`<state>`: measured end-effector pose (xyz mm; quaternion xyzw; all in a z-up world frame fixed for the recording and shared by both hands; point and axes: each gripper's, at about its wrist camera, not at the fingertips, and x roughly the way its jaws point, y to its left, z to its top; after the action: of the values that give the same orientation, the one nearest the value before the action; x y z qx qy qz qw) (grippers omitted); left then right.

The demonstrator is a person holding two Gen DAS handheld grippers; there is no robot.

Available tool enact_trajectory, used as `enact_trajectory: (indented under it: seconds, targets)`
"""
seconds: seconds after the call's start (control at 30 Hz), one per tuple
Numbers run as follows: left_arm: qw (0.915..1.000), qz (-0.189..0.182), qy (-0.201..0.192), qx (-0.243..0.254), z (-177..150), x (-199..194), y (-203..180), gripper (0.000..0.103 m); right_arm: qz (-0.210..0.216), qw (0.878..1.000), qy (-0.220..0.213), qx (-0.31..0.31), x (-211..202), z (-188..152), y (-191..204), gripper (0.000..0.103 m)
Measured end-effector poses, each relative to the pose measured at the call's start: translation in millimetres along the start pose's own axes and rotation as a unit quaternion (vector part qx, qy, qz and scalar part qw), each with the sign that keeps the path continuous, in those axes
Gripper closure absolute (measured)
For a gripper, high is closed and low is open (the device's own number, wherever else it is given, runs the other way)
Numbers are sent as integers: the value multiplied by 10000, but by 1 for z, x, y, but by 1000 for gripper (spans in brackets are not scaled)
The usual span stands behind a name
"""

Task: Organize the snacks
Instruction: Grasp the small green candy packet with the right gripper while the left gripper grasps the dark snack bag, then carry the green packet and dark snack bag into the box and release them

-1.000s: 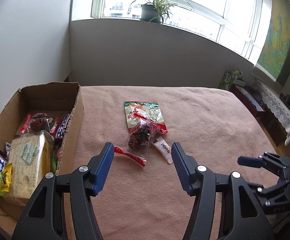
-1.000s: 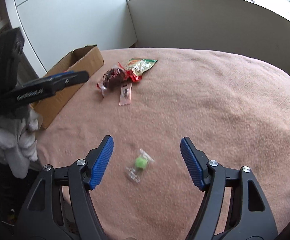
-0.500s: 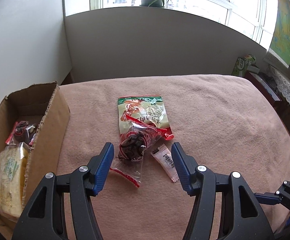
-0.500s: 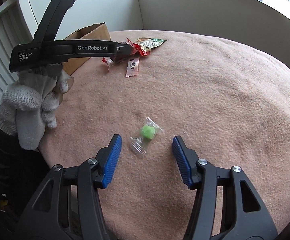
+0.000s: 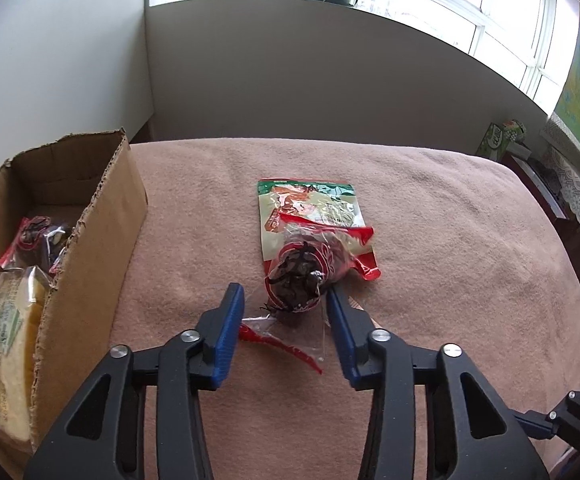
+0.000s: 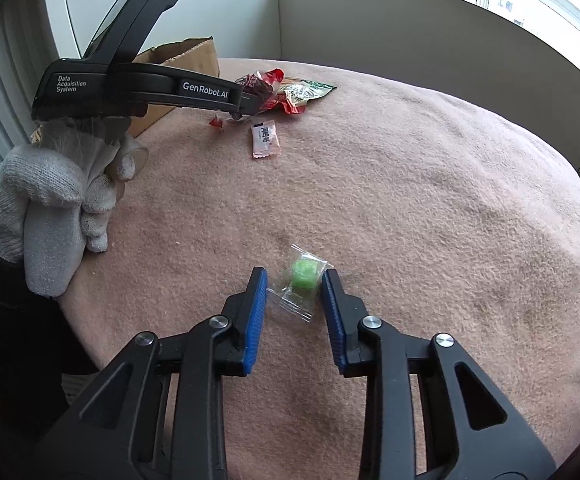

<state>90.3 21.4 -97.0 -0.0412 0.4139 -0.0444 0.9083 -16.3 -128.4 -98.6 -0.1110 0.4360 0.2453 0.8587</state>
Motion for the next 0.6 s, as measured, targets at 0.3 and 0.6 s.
enact_trajectory:
  seconds: [0.3, 0.6]
  targets:
    - [9998, -62, -56, 194, -5, -7, -8, 71, 165, 9997, -25, 202, -7, 0, -4, 79]
    - [9991, -292, -184, 247, -10, -26, -11, 72, 145, 9990, -138, 388, -11, 7, -10, 79]
